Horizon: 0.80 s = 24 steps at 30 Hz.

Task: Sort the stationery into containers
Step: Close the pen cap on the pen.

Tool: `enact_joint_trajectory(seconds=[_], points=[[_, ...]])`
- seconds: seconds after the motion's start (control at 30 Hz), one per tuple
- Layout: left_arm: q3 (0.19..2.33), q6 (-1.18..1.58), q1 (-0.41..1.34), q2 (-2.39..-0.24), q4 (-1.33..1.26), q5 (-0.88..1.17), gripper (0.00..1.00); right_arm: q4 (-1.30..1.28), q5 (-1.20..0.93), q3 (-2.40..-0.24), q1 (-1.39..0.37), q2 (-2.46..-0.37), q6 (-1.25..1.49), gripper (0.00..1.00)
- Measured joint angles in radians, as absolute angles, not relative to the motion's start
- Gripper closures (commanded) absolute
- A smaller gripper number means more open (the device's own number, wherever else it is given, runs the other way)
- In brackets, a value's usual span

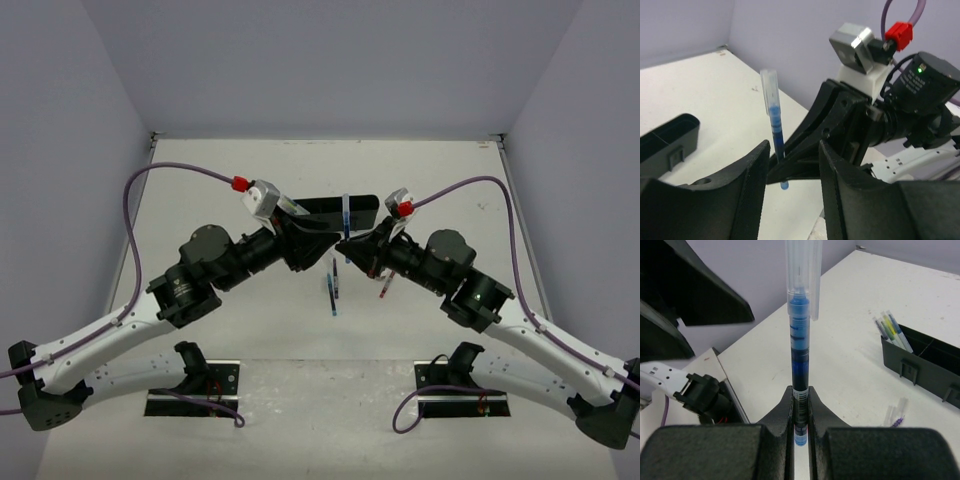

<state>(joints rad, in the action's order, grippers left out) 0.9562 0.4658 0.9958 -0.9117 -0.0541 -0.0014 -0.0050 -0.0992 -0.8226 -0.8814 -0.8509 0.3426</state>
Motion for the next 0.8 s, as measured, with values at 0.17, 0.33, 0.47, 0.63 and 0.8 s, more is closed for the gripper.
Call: enact_joint_trajectory(seconds=[0.17,0.33,0.47,0.63,0.8], points=[[1.056,0.431,0.996,-0.971,-0.039,-0.095,0.41,-0.042,-0.068,-0.825,-0.881,-0.877,0.347,1.00],[1.194,0.412,0.996,-1.086,-0.004,-0.157,0.42,-0.060,-0.063,-0.836,-0.881,-0.896,0.348,1.00],[1.249,0.408,0.996,-1.165,0.055,-0.200,0.46,-0.075,-0.052,-0.848,-0.881,-0.897,0.348,1.00],[1.254,0.411,0.996,-1.210,0.132,-0.238,0.55,-0.097,-0.035,-0.864,-0.881,-0.897,0.347,1.00],[1.262,0.413,0.996,-1.217,0.155,-0.243,0.61,-0.111,-0.034,-0.869,-0.881,-0.897,0.346,1.00]])
